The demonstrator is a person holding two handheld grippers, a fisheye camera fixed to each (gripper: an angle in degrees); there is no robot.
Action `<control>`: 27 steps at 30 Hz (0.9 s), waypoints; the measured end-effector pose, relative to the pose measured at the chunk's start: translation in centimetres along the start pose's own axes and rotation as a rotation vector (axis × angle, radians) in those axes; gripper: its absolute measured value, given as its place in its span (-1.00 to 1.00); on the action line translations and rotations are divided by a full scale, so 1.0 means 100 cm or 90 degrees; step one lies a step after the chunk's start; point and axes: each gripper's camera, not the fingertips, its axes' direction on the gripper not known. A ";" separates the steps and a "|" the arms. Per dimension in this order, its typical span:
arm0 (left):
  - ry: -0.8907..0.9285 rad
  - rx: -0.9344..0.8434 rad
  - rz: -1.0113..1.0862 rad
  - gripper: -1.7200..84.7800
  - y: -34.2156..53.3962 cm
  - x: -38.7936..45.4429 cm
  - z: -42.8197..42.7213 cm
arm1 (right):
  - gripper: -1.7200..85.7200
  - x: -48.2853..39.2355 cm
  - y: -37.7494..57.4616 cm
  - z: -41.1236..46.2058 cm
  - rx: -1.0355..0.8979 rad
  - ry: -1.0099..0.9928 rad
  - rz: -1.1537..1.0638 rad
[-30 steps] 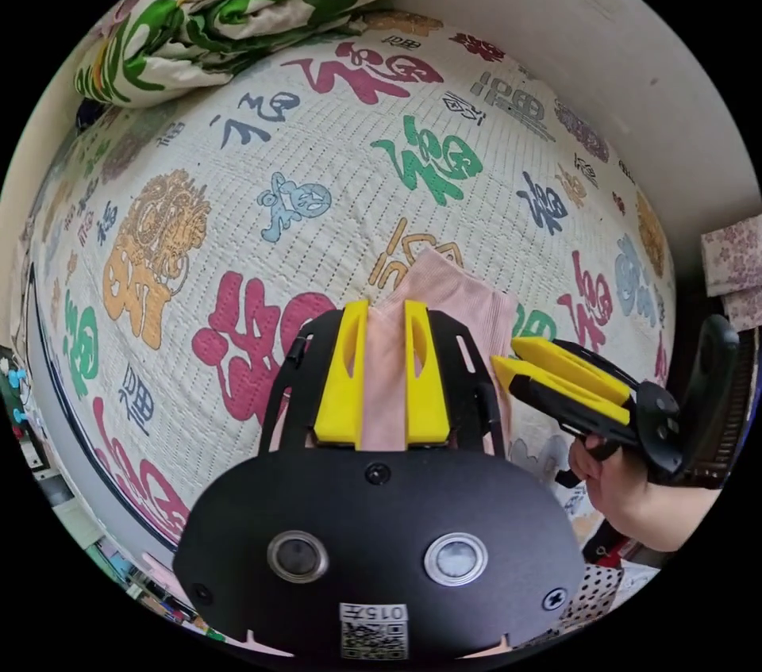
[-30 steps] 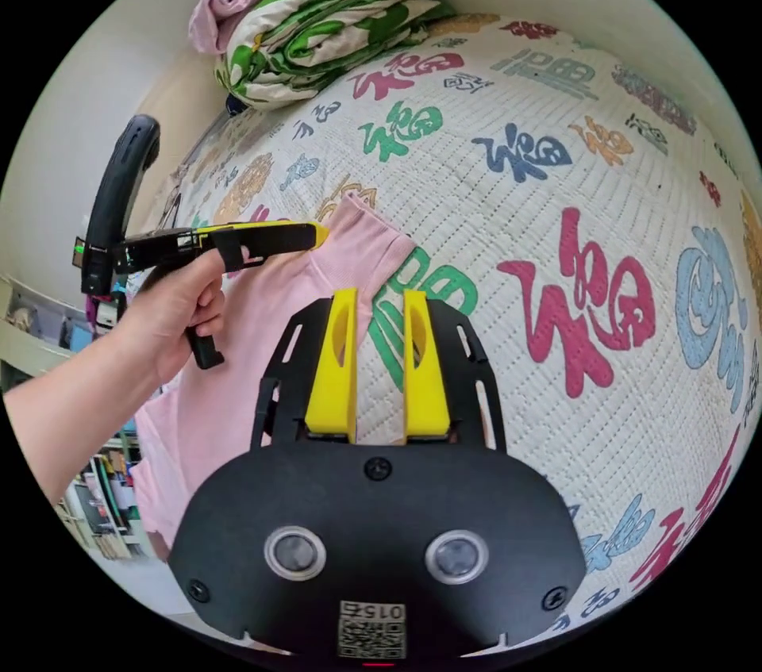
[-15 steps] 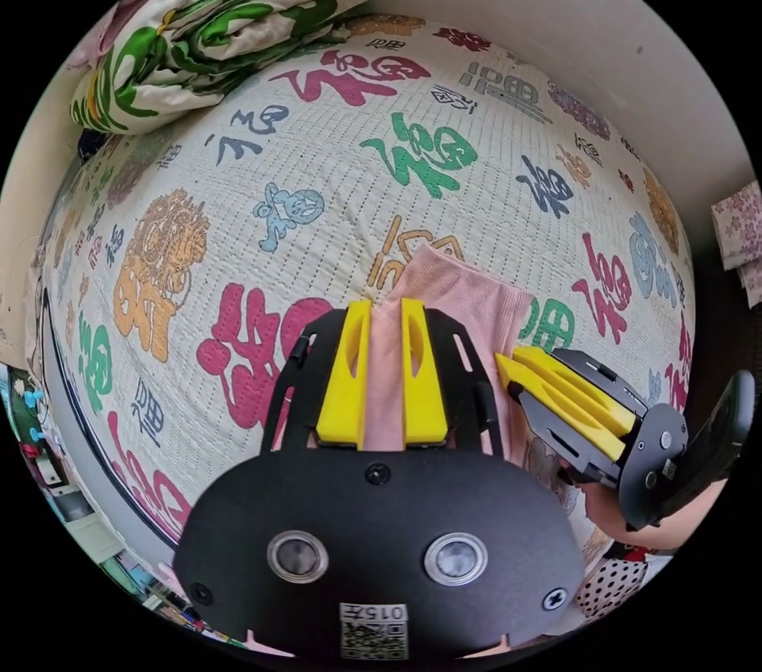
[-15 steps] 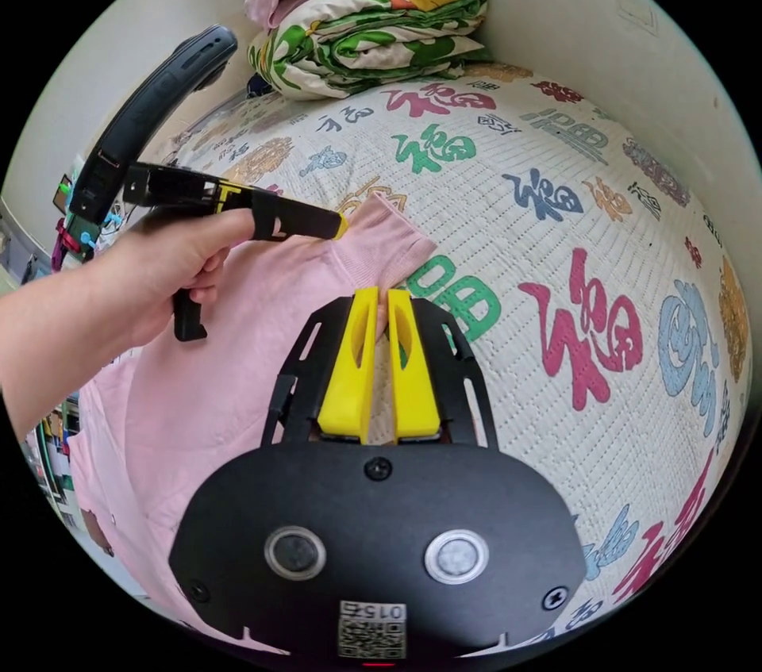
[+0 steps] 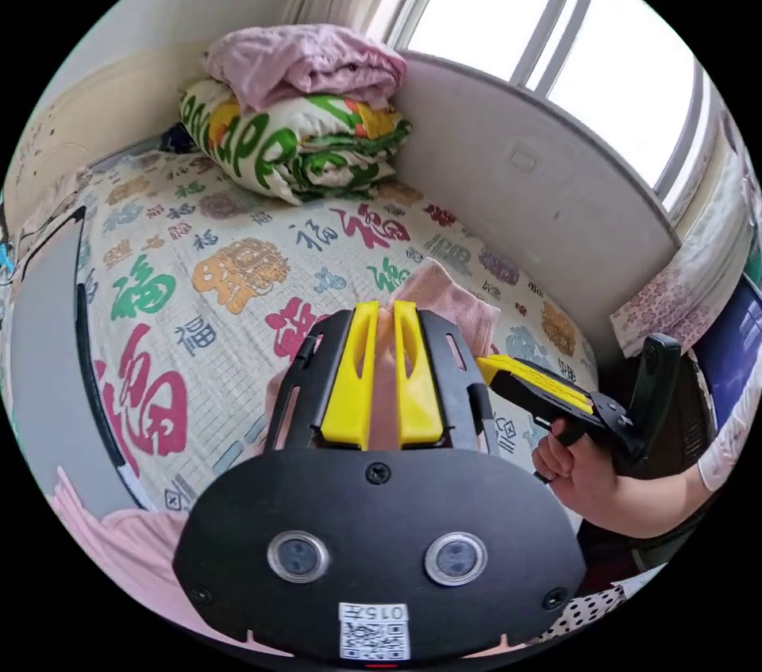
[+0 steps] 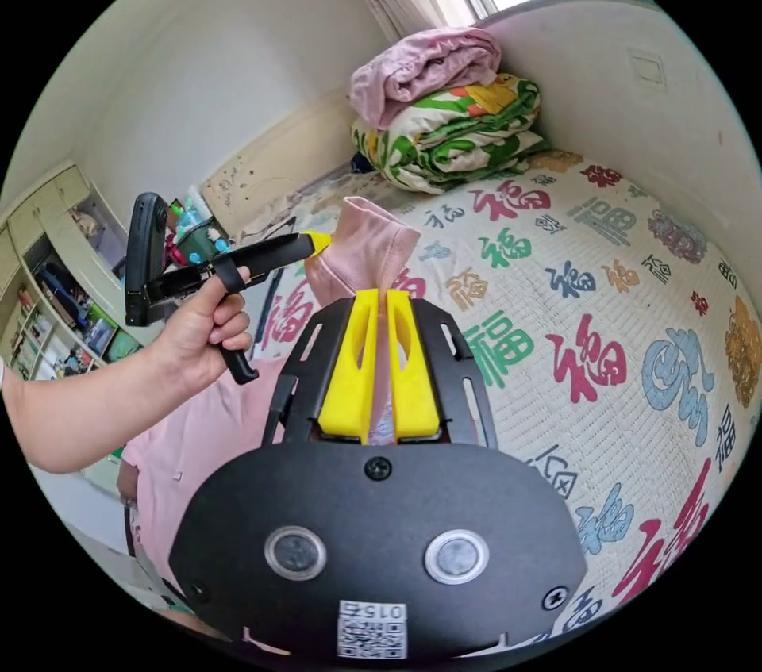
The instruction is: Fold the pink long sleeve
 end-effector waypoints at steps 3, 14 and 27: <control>-0.012 0.045 -0.036 -0.91 0.024 0.000 -0.078 | -0.95 -0.032 0.031 -0.034 0.003 -0.067 -0.049; -0.056 0.109 -0.171 -0.92 0.152 -0.009 -0.316 | -0.95 -0.145 0.179 -0.090 -0.072 -0.246 -0.213; -0.092 -0.044 -0.295 -0.93 0.340 -0.021 -0.499 | -0.95 -0.240 0.412 -0.045 -0.360 -0.292 -0.334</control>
